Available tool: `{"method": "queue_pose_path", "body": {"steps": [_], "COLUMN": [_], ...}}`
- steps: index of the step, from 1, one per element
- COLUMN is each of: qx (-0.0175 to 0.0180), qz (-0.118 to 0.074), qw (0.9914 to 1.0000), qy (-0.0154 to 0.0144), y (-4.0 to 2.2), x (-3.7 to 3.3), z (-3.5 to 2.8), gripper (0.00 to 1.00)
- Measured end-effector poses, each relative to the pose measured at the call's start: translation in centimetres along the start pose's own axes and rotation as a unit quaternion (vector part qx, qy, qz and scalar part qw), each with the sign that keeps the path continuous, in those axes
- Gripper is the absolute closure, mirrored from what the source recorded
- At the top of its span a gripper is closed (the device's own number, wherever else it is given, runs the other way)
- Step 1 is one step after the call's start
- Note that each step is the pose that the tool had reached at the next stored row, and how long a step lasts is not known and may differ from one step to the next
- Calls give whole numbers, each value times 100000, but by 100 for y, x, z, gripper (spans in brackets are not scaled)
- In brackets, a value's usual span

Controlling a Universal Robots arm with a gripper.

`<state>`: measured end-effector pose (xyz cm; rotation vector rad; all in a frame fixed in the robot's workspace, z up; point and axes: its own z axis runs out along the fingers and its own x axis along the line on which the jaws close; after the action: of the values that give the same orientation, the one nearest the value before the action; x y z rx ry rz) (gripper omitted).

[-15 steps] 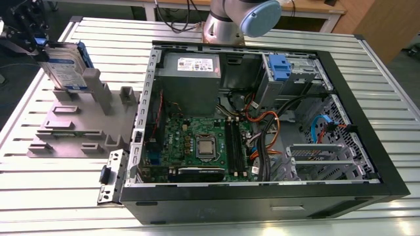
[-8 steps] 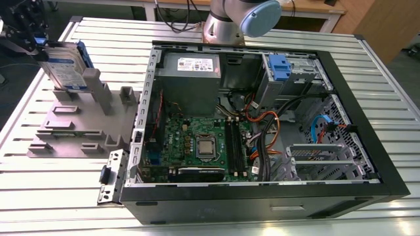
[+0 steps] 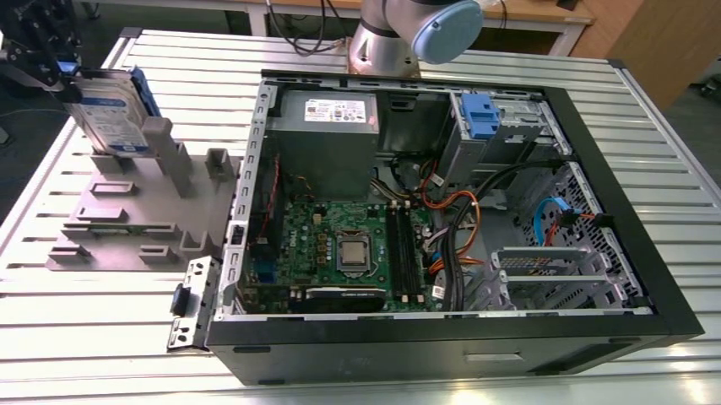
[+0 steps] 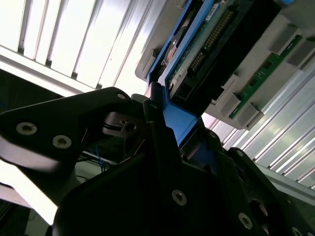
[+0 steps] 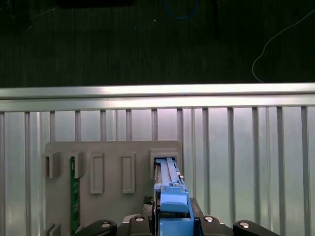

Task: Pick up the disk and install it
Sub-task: 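Pick up the disk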

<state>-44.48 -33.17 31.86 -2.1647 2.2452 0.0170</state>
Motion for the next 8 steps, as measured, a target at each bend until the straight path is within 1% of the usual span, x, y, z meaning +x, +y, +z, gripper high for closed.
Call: {"method": "queue_pose_path", "body": {"steps": [4,8], "qx": [-2,0], "qz": [0,-1], "qw": [100000,100000], "qy": [1,1], "y": [0,0], "x": [0,-1], "z": [-21,-28], "gripper": [64,64]}}
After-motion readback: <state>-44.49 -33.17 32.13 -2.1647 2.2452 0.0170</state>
